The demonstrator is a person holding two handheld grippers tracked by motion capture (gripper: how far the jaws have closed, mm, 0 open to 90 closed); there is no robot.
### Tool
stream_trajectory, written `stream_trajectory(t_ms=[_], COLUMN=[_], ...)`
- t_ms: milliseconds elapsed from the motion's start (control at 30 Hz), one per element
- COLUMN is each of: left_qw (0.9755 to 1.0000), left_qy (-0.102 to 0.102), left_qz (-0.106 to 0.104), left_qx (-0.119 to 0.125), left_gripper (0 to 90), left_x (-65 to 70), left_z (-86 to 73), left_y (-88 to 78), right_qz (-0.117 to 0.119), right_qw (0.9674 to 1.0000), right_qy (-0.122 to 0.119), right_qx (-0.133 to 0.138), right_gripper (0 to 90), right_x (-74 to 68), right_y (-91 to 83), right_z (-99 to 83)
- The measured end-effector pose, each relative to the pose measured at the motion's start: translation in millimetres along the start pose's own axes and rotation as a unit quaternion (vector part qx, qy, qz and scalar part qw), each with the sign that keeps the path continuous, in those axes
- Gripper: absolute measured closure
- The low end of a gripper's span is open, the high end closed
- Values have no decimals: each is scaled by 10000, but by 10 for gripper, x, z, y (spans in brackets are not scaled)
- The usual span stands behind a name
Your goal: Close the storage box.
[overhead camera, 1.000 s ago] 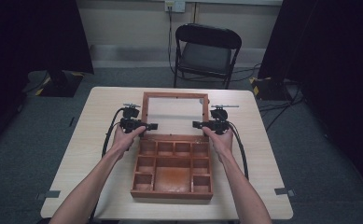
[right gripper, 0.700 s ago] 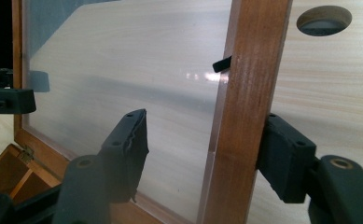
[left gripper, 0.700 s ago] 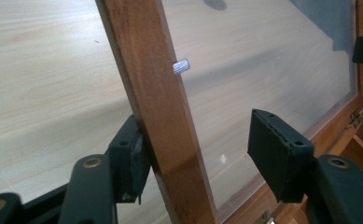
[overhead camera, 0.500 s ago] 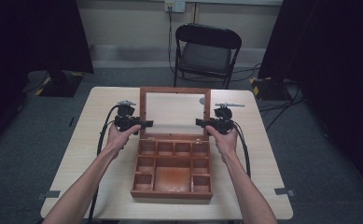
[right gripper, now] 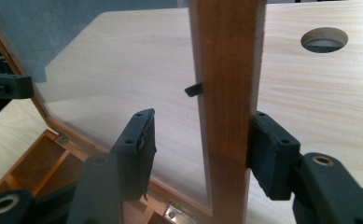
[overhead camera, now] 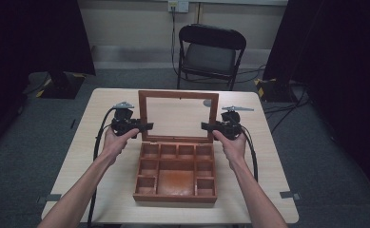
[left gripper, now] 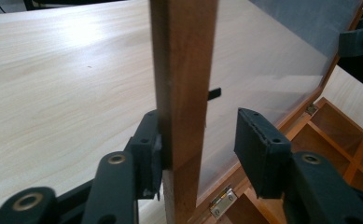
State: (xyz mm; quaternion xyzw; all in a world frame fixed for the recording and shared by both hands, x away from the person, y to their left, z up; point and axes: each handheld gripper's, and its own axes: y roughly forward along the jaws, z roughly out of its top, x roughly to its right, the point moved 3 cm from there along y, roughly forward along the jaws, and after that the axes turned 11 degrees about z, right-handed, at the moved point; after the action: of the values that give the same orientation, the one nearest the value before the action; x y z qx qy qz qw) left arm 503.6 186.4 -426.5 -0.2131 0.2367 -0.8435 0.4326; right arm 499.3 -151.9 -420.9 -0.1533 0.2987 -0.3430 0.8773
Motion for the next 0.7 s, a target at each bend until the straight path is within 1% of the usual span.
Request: stream_trajectory(t_ms=[33,100,167,300,400,433,467,533,567,633,700], left_qw=[10000,9999,9999,9999,9998,9998,9998,9997,9997,9996,9996], left_qy=[11,104,150,87,72,58,43,41,2,-11,-7], left_qz=[15,12,-18,-113,-171,-178,-180,-213,-239,-264,-237], left_qx=[39,13,8,63,73,69,85,85,97,114,117], left_gripper=[548,546,546,540,534,532,531,527,524,520,517], left_x=[13,31,35,47,52,52,55,61,67,72,79], left_z=[-2,1,-6,-32,-45,-45,-43,-44,-46,-56,-62], left_y=[-6,-31,-49,-94,-117,-127,-136,-154,-161,-174,-187], right_qz=[16,44,95,158,159,125,135,179,193,242,236], right_qw=[10000,10000,10000,9999,9998,9997,9997,9997,9996,9996,9996], right_qy=[-2,-23,-11,-12,-111,-186,-195,-177,-190,-135,-121], right_qx=[-4,-7,5,8,-33,-76,-81,-73,-59,-18,-14], right_gripper=[457,450,445,429,426,423,412,400,400,401,404], right_x=[-9,-17,-30,-68,-93,-100,-107,-119,-122,-128,-130], right_y=[-11,-33,-51,-88,-114,-119,-124,-141,-151,-176,-192], right_z=[-8,-18,-26,-43,-57,-63,-69,-83,-88,-100,-113])
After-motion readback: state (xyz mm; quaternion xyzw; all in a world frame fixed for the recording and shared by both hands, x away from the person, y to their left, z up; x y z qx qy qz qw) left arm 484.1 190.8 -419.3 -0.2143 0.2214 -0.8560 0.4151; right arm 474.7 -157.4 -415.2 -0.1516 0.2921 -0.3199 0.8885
